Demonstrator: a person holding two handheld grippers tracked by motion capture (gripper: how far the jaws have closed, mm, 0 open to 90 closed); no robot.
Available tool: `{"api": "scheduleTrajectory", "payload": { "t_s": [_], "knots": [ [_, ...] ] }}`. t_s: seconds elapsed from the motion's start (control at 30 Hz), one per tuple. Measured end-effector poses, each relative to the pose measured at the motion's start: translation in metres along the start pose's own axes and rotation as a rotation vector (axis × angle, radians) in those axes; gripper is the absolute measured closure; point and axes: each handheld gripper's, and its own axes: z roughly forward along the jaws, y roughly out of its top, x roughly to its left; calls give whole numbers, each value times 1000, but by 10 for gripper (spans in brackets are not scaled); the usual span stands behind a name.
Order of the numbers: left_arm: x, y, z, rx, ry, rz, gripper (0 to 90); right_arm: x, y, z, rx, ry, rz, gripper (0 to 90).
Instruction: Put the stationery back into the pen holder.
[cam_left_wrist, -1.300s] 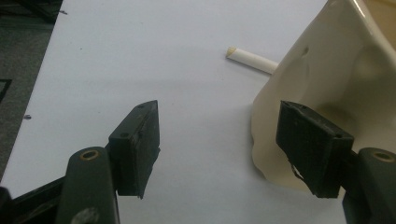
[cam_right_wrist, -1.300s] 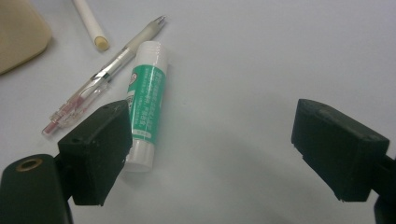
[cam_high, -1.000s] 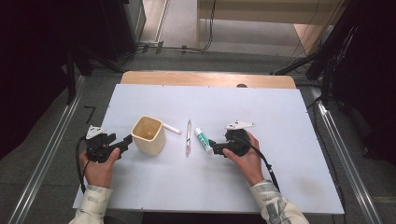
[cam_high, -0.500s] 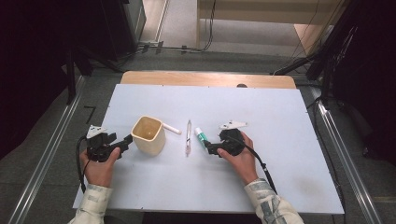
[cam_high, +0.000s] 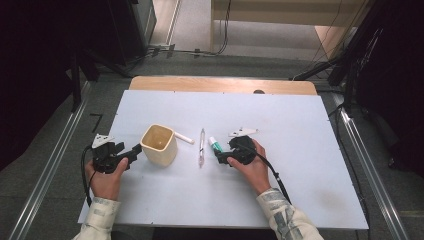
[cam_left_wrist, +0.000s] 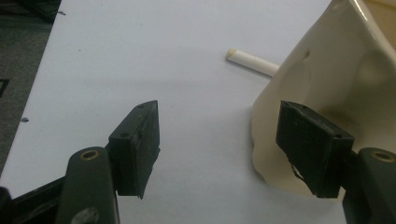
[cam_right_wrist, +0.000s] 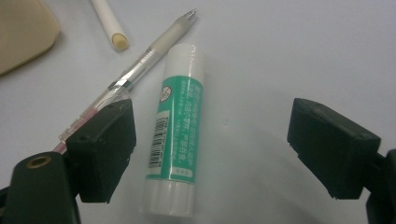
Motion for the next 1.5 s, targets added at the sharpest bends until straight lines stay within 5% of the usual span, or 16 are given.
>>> {"api": "scheduleTrajectory", "payload": {
  "t_s": [0.83, 1.5],
  "knots": [
    [0, 1, 0, 0, -5, 0, 315, 8, 5, 16, 43, -25, -34, 225],
    [0, 1, 0, 1, -5, 0, 316, 18, 8, 22, 61, -62, -62, 439]
  ]
}}
